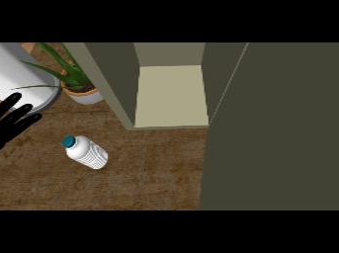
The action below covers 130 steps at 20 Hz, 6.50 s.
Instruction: Pick up the bottled water, place it into the cabinet and close the cabinet
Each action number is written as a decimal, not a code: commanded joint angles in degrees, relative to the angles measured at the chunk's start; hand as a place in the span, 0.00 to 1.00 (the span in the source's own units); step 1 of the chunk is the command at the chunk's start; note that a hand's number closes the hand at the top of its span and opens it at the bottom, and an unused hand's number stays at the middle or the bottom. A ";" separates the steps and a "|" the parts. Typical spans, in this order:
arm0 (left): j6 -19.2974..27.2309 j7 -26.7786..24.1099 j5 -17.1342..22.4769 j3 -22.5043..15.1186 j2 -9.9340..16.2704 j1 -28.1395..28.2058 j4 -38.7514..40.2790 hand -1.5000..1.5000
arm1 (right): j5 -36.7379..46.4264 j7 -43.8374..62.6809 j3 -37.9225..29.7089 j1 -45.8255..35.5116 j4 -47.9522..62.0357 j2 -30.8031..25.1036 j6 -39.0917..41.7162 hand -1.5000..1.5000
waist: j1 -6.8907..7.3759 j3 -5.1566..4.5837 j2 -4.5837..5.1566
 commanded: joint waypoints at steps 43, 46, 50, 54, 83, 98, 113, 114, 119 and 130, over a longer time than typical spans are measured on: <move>-23.60 -10.35 -53.79 13.88 -17.18 -15.21 40.63 0.00 | 9.89 14.88 16.96 0.38 -15.40 -2.03 -12.02 0.00 | 0.11 -0.10 -0.01; -23.92 -13.64 -56.73 13.72 -17.03 -14.85 42.59 0.00 | 8.49 15.45 16.44 0.20 -17.31 -2.99 -11.83 0.00 | -0.44 -0.23 0.17; -21.38 -17.64 -60.16 12.78 -19.54 -16.45 44.91 0.00 | 10.79 12.96 18.38 0.39 -14.90 -3.01 -12.58 0.00 | -1.21 -0.26 0.17; -20.18 -23.34 -64.67 11.92 -18.22 -16.50 47.62 0.00 | 10.75 12.33 18.92 -1.35 -12.95 -2.96 -13.06 0.00 | -0.85 -0.28 0.29; -7.35 -52.00 -75.89 -3.69 -25.52 -17.02 48.69 1.00 | 7.38 10.74 17.00 -2.14 -10.83 -6.43 -15.44 0.00 | -0.33 -0.21 -0.17; 46.17 -54.60 -67.10 1.19 -35.15 -11.13 41.67 1.00 | 8.46 15.22 18.28 -2.05 -15.35 -6.79 -18.78 0.00 | 1.19 0.05 -0.68; 69.80 -36.81 -48.39 -26.94 -35.30 -14.59 23.24 1.00 | 10.48 12.21 20.95 3.35 -17.91 -9.09 -20.00 0.00 | 1.01 0.10 -0.64; 73.61 -34.50 -48.09 -27.46 -35.30 -16.81 20.31 1.00 | 6.18 12.75 16.87 -0.04 -14.96 -8.95 -18.71 0.00 | 1.44 0.12 -0.53; 76.47 -32.22 -49.38 -26.77 -35.31 -24.00 25.88 1.00 | 11.65 8.76 22.96 5.01 -14.68 -8.82 -19.99 0.00 | 1.02 0.11 -0.51; 79.71 -34.00 -38.86 -26.28 -35.31 -34.70 41.60 1.00 | 6.24 10.76 18.29 3.78 -17.12 -10.34 -19.04 0.00 | 0.16 0.07 -0.14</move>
